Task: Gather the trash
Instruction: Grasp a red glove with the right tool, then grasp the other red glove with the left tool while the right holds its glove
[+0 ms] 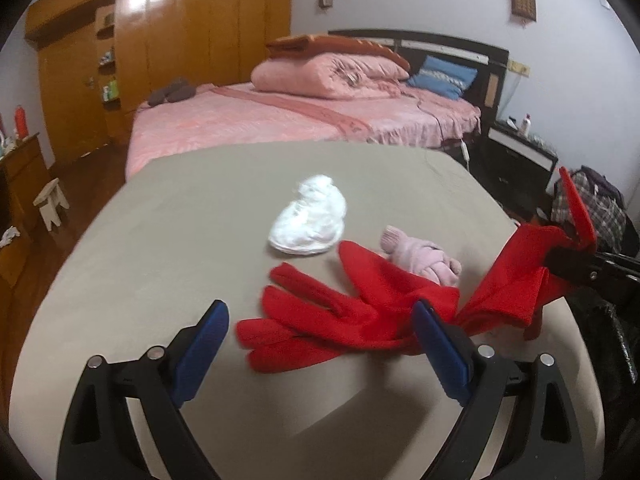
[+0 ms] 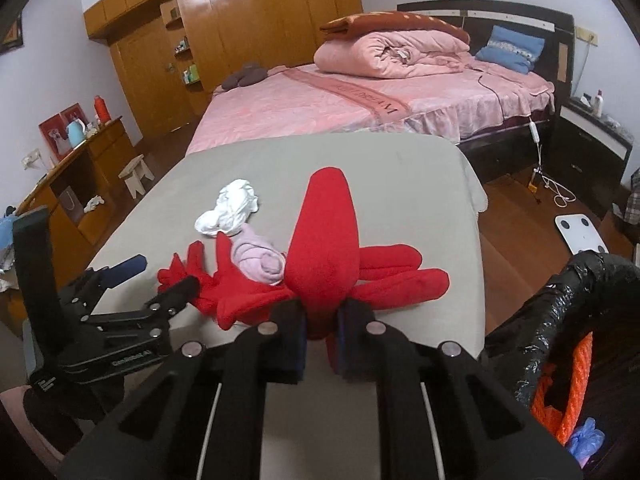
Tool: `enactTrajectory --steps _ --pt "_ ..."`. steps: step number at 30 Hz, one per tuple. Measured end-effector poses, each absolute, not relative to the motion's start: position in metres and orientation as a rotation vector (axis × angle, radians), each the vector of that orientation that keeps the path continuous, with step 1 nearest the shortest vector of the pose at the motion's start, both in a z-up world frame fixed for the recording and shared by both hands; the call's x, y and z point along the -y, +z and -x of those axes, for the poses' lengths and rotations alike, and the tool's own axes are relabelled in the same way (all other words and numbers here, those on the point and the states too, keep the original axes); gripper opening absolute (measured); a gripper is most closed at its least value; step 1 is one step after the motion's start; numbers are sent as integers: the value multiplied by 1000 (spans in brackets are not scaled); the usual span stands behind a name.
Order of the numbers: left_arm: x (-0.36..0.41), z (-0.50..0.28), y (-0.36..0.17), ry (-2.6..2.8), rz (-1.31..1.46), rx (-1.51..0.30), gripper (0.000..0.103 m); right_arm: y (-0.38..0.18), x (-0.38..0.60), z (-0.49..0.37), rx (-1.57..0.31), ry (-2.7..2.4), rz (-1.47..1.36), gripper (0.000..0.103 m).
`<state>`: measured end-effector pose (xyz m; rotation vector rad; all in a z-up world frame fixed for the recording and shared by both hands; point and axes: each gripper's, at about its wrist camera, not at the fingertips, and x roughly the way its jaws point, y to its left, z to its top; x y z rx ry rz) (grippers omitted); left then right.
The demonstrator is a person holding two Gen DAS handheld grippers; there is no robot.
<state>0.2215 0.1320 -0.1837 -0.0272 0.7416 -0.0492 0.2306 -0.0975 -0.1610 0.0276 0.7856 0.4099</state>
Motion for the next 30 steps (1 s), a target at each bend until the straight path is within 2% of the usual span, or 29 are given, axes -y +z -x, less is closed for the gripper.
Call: enactTrajectory --steps 3,7,8,9,11,13,20,30 --pt "-125 -232 -193 -79 18 -800 85 -165 100 -233 -793 404 -28 11" --pt "-121 -242 -204 -106 8 -874 69 -170 102 -234 -801 407 -35 11" --pt "-121 -241 -204 -107 15 -870 58 -170 102 -235 -803 407 -37 11" --pt "-122 -240 -203 -113 25 -862 51 -171 102 -235 -805 408 -38 11" --pt "-123 -237 -202 -124 40 -855 23 -172 102 -234 -807 409 -40 11" --pt "-123 -235 -202 -132 40 -849 15 -170 103 -233 -807 411 -45 12" --pt "-127 -221 -182 -122 78 -778 13 -157 108 -228 -789 410 -52 12" --pt "-130 -187 -111 -107 93 -615 13 -123 119 -212 -726 415 -60 12"
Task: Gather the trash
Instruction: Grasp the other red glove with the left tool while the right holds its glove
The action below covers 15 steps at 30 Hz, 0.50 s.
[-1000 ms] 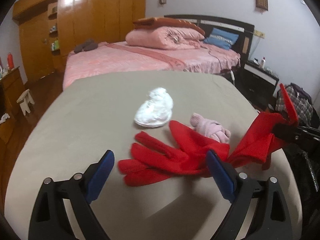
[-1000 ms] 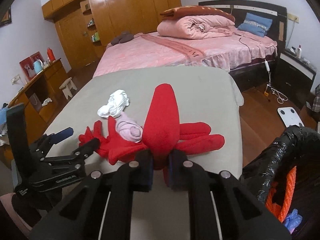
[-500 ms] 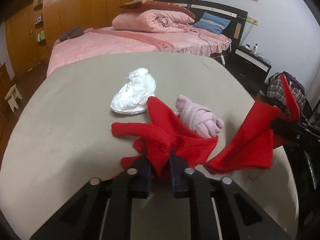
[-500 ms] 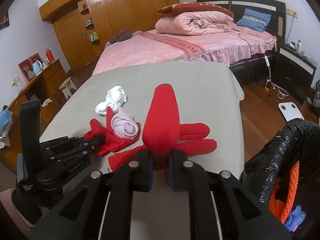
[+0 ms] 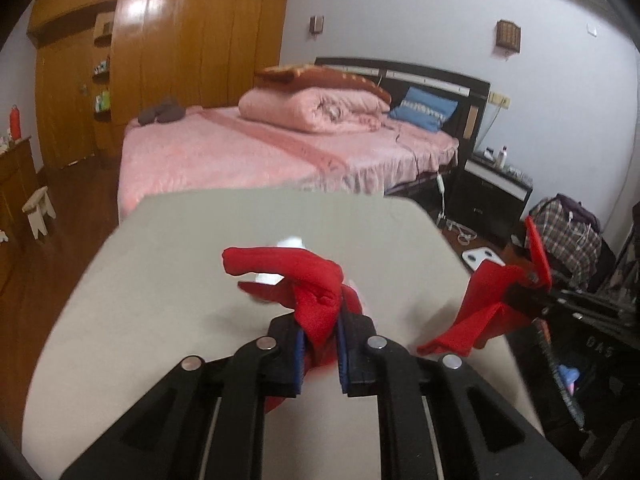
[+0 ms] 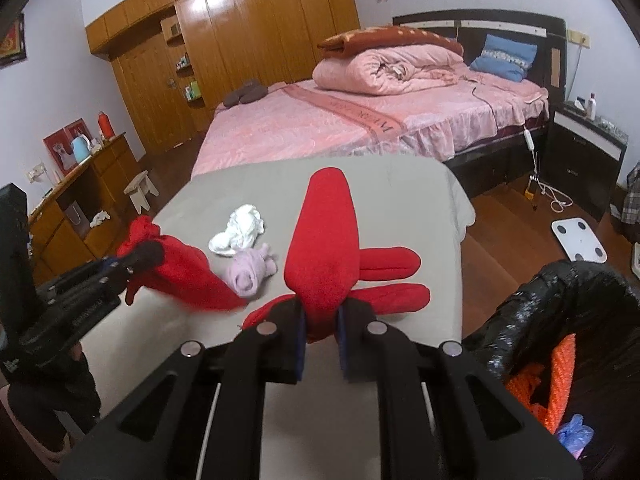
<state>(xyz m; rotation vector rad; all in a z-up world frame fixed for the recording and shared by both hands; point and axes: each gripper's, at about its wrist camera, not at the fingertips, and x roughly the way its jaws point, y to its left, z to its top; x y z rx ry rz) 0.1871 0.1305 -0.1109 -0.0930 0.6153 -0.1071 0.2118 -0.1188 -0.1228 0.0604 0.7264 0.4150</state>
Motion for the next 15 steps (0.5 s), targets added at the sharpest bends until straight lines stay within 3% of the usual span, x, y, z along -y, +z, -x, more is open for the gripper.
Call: enactTrajectory --steps 15 --pt "-100 -153 -54 -156 66 -518 13 -76 147 -184 -640 404 -73 12"
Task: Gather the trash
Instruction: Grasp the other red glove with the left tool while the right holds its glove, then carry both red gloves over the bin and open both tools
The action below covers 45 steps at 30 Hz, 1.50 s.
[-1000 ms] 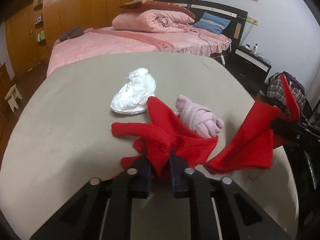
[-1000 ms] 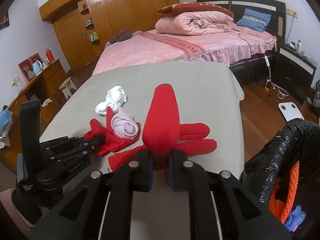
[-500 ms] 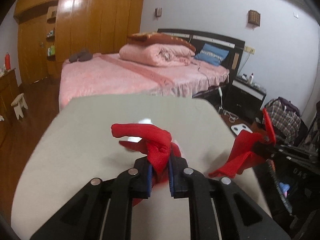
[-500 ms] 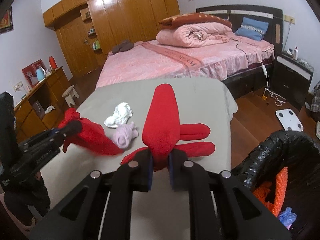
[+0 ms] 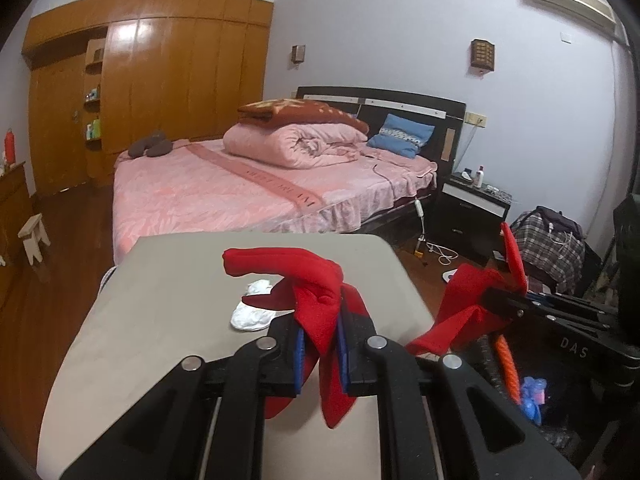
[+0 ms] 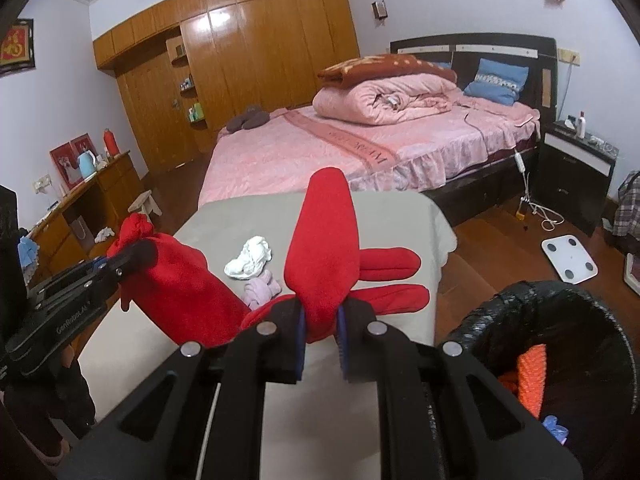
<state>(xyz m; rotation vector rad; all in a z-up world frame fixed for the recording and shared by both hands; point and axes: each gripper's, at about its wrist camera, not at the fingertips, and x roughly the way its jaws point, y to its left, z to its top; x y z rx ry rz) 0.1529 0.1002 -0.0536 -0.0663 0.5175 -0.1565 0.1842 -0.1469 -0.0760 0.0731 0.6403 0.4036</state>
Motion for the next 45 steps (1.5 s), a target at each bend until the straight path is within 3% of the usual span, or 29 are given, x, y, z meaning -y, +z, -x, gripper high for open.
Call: enactTrajectory --steps 19,45 --pt "-5 -132 -19 -345 29 -465 13 -46 248 -134 -565 240 -100 12" --pt "158 -148 -41 -633 -50 -506 13 -83 374 -104 -603 -17 -134 15"
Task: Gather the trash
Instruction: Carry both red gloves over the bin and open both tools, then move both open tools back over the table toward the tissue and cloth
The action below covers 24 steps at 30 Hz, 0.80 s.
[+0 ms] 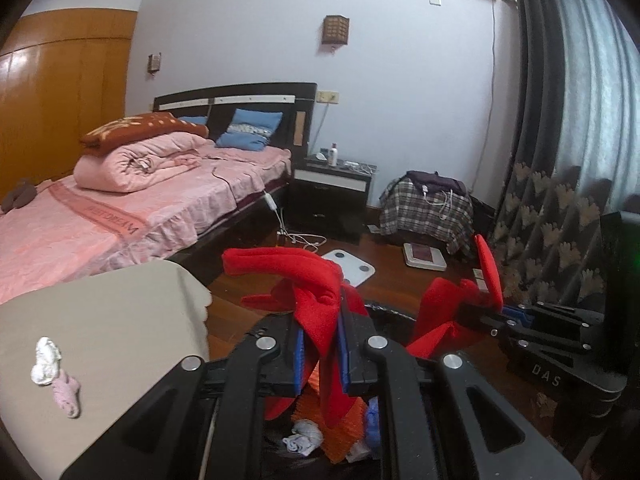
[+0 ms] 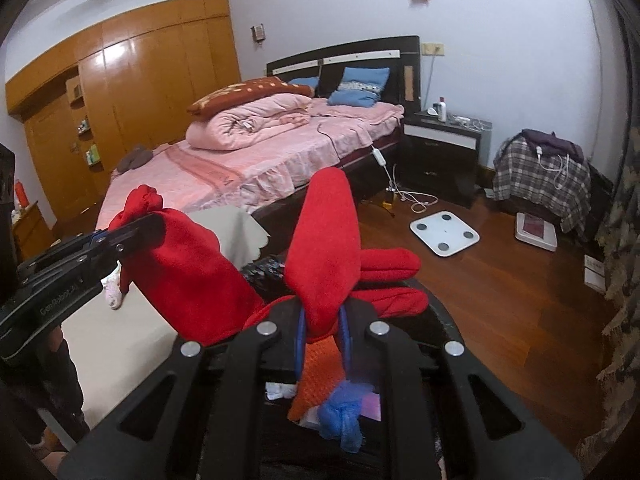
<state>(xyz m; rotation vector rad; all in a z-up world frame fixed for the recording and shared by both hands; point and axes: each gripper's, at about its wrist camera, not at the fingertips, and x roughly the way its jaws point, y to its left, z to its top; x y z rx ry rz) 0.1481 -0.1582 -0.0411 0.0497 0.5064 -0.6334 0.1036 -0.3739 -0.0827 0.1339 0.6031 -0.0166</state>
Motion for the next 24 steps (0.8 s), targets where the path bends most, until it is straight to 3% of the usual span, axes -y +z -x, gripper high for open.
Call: enactTrajectory --steps 3,4,7,8,10,13,17,24 --pt "165 -151 -46 -643 -55 -521 19 -88 379 -104 -610 -38 -136 18" --pt "166 -152 -48 -650 -51 -527 23 -91 381 -104 -613 -49 -136 28" --pt "165 -155 -52 -655 -45 -543 51 -94 383 -103 -607 -72 -144 56" --pt "163 -155 -53 -654 -41 -545 55 -95 385 -102 -606 -75 -147 58" --pt "158 -155 -54 -642 -36 -550 59 -96 386 -101 -601 -98 -148 78" --pt "147 -155 -52 -603 -28 -543 69 -94 389 -98 -578 -122 -150 92" --pt "125 -152 -46 -537 -27 -513 87 -88 385 -94 -549 -116 -140 96" --pt "68 -148 -41 -411 -13 -506 93 -79 356 -96 -537 -53 -126 98"
